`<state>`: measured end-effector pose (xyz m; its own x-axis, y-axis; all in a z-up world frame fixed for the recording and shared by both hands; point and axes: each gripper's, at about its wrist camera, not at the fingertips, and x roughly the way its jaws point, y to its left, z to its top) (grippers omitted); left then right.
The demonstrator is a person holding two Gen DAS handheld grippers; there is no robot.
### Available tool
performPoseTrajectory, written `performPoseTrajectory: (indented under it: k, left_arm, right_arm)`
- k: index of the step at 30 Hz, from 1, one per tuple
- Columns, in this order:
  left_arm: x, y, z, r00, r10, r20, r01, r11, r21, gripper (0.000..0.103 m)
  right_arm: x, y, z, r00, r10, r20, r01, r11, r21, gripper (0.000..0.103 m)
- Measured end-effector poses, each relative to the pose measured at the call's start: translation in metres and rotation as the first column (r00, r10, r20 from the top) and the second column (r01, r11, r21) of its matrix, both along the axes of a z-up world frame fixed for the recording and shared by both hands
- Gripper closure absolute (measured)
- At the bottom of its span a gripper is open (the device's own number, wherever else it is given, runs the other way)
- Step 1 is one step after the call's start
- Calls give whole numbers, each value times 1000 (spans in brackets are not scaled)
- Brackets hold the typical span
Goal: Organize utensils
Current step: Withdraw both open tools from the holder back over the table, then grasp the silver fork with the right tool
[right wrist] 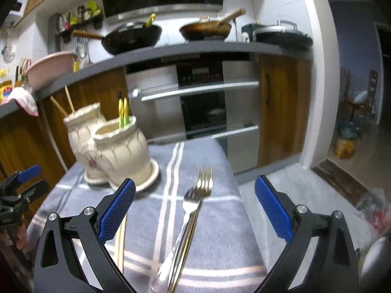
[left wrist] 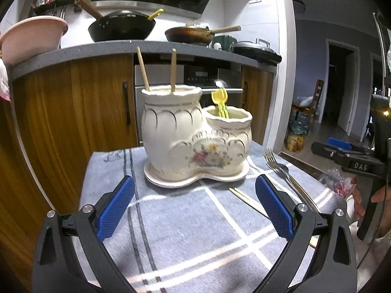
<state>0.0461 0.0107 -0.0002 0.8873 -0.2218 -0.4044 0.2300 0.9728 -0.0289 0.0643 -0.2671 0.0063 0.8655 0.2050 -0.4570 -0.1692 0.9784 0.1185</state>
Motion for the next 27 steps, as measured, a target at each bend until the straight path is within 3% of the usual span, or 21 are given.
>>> performPoseTrajectory:
  k: [3, 8, 10, 13, 19, 27]
  left_arm:
    - [-1, -5, -4, 1000, -10, -13, 10, 1000, 4, 6]
    - [-2, -12, -6, 999, -26, -19, 27, 999, 23, 6]
    - [-2, -13, -8, 999, -32, -24, 33, 999, 25, 6]
    - [0, -14, -10, 999, -38, -32, 39, 999, 31, 6]
    - [0, -14, -10, 998, -55, -35, 56, 998, 31, 6]
    - [0, -16, -10, 997, -72, -36, 73, 997, 36, 6]
  right_arm:
    - [3, 12, -12, 998, 32, -62, -35, 998, -49, 9]
    - [10, 30, -27, 987, 70, -147, -85, 992, -96, 40]
    - [13, 33, -30, 983, 74, -170, -91, 991, -94, 56]
    - [18, 33, -35, 976, 71, -205, -90, 992, -84, 72]
    - [25, 38, -41, 966, 68, -250, -93, 991, -92, 84]
    - [33, 39, -46, 961, 22, -276, -54, 993, -109, 85]
